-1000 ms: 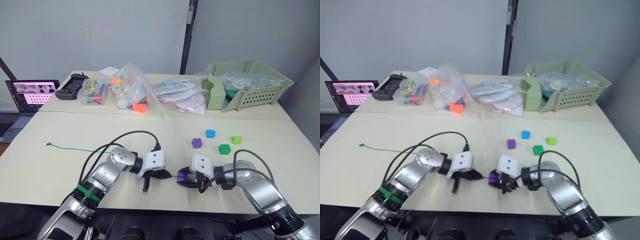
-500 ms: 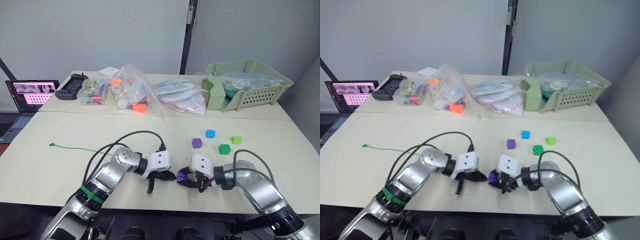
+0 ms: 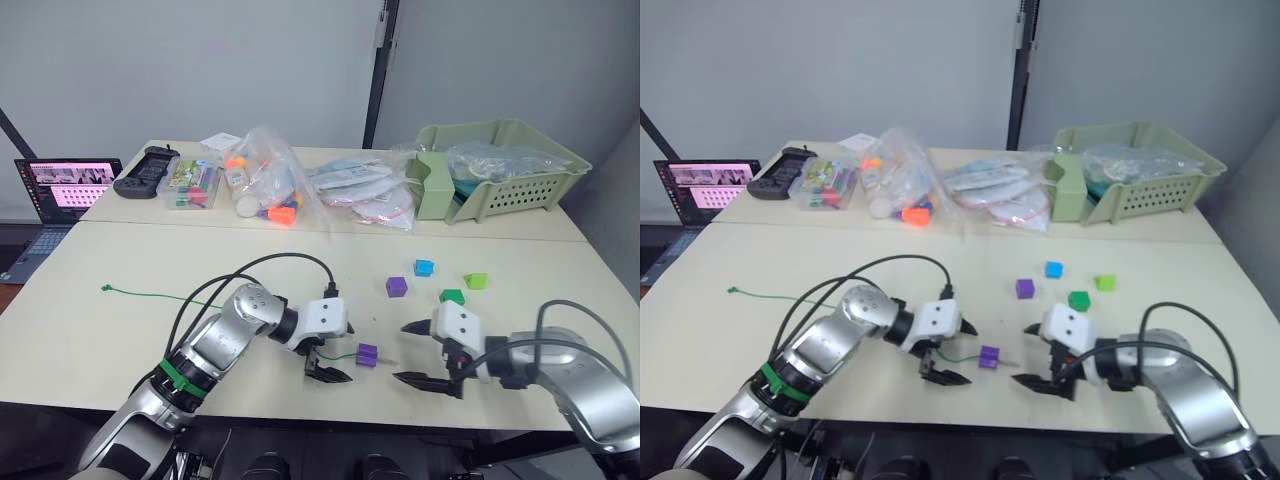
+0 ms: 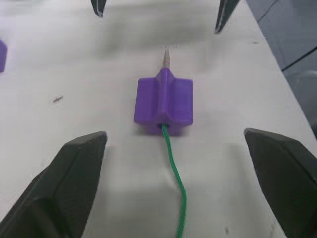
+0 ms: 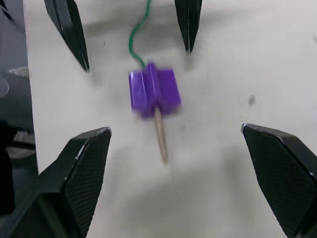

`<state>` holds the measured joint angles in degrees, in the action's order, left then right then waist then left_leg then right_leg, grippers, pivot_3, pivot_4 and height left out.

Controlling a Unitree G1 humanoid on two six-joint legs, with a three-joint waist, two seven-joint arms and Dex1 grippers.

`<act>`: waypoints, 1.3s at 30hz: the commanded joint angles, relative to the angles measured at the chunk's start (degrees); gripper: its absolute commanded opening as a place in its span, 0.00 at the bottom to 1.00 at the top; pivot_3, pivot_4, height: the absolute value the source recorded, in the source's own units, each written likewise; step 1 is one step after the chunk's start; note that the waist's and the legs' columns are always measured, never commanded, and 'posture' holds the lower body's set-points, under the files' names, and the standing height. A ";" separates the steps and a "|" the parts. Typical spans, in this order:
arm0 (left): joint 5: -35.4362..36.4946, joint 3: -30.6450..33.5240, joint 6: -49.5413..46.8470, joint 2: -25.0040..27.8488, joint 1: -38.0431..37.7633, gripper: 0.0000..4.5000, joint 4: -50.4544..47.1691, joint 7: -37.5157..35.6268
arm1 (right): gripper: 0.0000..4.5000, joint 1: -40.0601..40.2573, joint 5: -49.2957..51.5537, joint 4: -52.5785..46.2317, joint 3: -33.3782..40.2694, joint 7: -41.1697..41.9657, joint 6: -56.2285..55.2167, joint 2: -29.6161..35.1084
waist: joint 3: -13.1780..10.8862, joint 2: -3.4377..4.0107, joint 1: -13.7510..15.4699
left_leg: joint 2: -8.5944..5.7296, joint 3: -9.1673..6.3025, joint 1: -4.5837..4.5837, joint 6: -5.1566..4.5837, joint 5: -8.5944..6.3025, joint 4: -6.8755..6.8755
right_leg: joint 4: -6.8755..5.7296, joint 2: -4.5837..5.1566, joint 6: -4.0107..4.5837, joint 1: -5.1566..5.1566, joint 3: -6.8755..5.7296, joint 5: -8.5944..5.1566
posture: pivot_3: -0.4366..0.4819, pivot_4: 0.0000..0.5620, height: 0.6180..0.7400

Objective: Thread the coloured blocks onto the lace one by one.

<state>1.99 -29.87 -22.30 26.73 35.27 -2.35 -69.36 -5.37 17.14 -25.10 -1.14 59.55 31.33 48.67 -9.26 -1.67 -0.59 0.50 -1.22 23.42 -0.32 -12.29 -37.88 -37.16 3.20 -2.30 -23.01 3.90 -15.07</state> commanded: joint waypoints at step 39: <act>-3.74 -1.50 3.70 -3.52 1.53 0.30 5.97 1.40 | 0.00 -4.07 -6.18 11.07 -9.70 0.00 -11.96 -3.63 | 0.01 0.01 -0.16 | -0.02 -0.01 -0.07 0.00 0.00 -0.01 | -0.03 0.00 -0.03 0.02 0.01 0.00 | 0.48 0.27 1.00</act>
<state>-2.01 -32.22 -18.82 22.64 36.87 3.85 -67.65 -9.41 11.47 -14.11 -11.85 59.62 19.95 44.29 -9.26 -1.66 -0.76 0.47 -1.23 23.34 -0.32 -12.29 -37.89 -37.19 3.20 -2.33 -22.99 3.91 -15.07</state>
